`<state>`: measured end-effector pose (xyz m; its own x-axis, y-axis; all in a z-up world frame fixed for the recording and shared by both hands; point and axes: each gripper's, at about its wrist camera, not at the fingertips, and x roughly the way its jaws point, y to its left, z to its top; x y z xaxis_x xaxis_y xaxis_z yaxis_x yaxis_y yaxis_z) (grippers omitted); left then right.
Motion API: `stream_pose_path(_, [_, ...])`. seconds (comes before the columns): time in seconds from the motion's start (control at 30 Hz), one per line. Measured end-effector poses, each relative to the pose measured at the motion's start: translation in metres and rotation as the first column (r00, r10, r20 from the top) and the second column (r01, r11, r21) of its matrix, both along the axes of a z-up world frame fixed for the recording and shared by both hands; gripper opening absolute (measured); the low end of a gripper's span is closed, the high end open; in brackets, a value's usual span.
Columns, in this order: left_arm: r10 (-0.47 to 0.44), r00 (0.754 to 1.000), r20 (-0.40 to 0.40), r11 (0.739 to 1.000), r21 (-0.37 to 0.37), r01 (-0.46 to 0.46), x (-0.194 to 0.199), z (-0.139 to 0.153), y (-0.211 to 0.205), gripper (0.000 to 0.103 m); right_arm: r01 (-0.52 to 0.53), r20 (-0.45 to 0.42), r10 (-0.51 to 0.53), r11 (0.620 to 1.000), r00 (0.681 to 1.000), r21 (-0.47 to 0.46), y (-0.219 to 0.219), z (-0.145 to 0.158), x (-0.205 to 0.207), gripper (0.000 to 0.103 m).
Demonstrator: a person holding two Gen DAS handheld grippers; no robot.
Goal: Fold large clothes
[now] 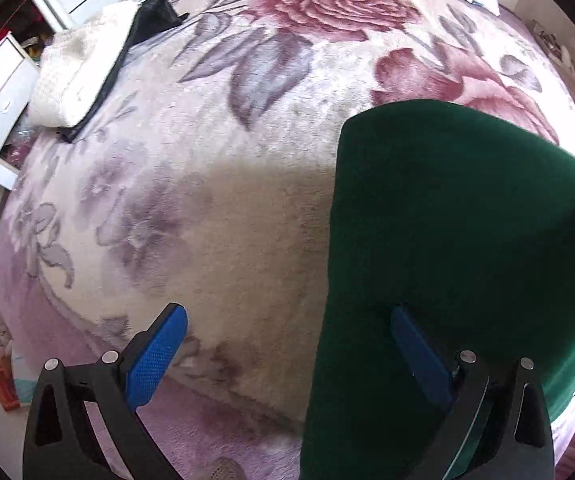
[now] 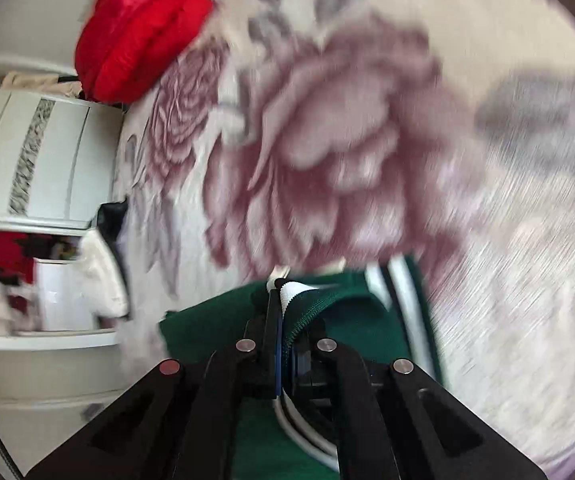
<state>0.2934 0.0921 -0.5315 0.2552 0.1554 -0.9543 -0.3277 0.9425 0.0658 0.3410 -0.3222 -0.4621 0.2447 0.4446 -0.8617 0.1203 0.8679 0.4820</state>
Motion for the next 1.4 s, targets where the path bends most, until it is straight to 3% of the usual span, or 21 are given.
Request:
stream_pose_path(0.07, [-0.012,0.999,-0.035,0.999,0.029,0.013,0.007,-0.014,-0.003,0.103,-0.046,-0.084,0.039,0.996,0.996,-0.074,0.006,-0.034,0.014,0.002])
stream_pose_path(0.13, [-0.029,0.995,-0.092,0.997,0.074,0.036,0.012,-0.031,-0.004,0.103,-0.098,-0.219,0.089,0.995,0.972,-0.031,0.011,-0.077,0.023,0.003])
stream_pose_path(0.2, [-0.026,0.995,-0.095,0.998,0.055,0.031,0.01,-0.034,0.001,0.103,-0.073,-0.296,0.083,0.996,0.952,0.043,-0.003,-0.087,0.018,0.01])
stream_pose_path(0.23, [-0.017,0.996,-0.088,0.999,0.033,0.02,0.008,-0.031,0.005,0.103,-0.061,-0.296,0.077,0.996,0.952,0.061,-0.007,-0.086,0.015,0.016])
stream_pose_path(0.3, [-0.003,0.996,-0.09,1.0,0.02,0.005,0.003,-0.027,0.01,0.103,-0.061,-0.269,0.074,0.996,0.96,0.058,-0.024,-0.068,-0.006,0.05])
stream_pose_path(0.37, [0.011,0.996,-0.089,1.0,0.019,-0.009,-0.005,-0.023,0.013,0.103,-0.05,-0.269,0.064,0.997,0.961,0.06,-0.046,-0.055,-0.04,0.059])
stream_pose_path(0.53, [0.033,0.995,-0.095,0.999,-0.005,-0.034,-0.026,-0.017,0.014,0.103,0.016,-0.411,0.052,0.987,0.91,0.161,-0.084,-0.083,-0.133,0.06])
stream_pose_path(0.6, [0.031,0.994,-0.105,1.0,0.002,-0.031,-0.033,-0.017,0.011,0.103,0.023,-0.413,0.059,0.981,0.909,0.19,-0.083,-0.101,-0.151,0.06])
stream_pose_path(0.7, [0.009,0.993,-0.12,1.0,0.018,-0.007,-0.039,-0.021,0.005,0.103,-0.015,-0.394,0.075,0.988,0.916,0.153,-0.068,-0.119,-0.163,0.062])
stream_pose_path(0.73, [-0.002,0.992,-0.124,1.0,0.03,0.005,-0.041,-0.022,0.002,0.103,-0.028,-0.38,0.069,0.993,0.922,0.114,-0.063,-0.121,-0.165,0.054])
stream_pose_path(0.77, [-0.011,0.992,-0.125,0.999,0.047,0.017,-0.041,-0.022,0.0,0.103,-0.013,-0.377,0.051,0.995,0.925,0.102,-0.059,-0.123,-0.168,0.016])
stream_pose_path(0.83, [-0.029,0.991,-0.128,0.997,0.065,0.037,-0.042,-0.021,-0.004,0.103,0.018,-0.357,0.006,0.998,0.934,0.065,-0.058,-0.113,-0.173,0.012])
stream_pose_path(0.93, [-0.051,0.991,-0.126,0.996,0.071,0.06,-0.041,-0.016,-0.006,0.103,0.027,-0.266,-0.025,1.0,0.964,0.004,-0.058,-0.07,-0.187,0.007])
stream_pose_path(1.03, [-0.064,0.991,-0.115,0.996,0.055,0.071,-0.041,-0.015,-0.007,0.103,0.073,-0.251,-0.083,0.996,0.964,-0.049,-0.075,-0.061,-0.206,0.007])
stream_pose_path(1.13, [-0.061,0.991,-0.121,0.996,0.056,0.068,-0.04,-0.019,-0.006,0.103,0.072,-0.357,-0.102,0.993,0.928,-0.096,-0.076,-0.104,-0.212,0.004])
stream_pose_path(1.2, [-0.049,0.992,-0.119,0.998,0.033,0.053,-0.039,-0.018,0.0,0.103,0.039,-0.38,-0.072,0.995,0.922,-0.094,-0.072,-0.118,-0.208,0.005])
stream_pose_path(1.27, [-0.037,0.994,-0.103,0.999,0.011,0.039,-0.039,-0.014,0.006,0.103,0.069,-0.406,-0.077,0.997,0.911,-0.035,-0.078,-0.116,-0.201,0.005])
stream_pose_path(1.37, [-0.035,0.997,-0.073,0.999,-0.032,0.033,-0.037,-0.007,0.017,0.103,0.077,-0.359,-0.064,0.997,0.931,0.021,-0.091,-0.09,-0.188,0.016])
stream_pose_path(1.4, [-0.035,0.997,-0.066,0.999,-0.042,0.033,-0.036,-0.007,0.02,0.103,0.07,-0.332,-0.059,0.997,0.941,0.021,-0.092,-0.082,-0.183,0.036])
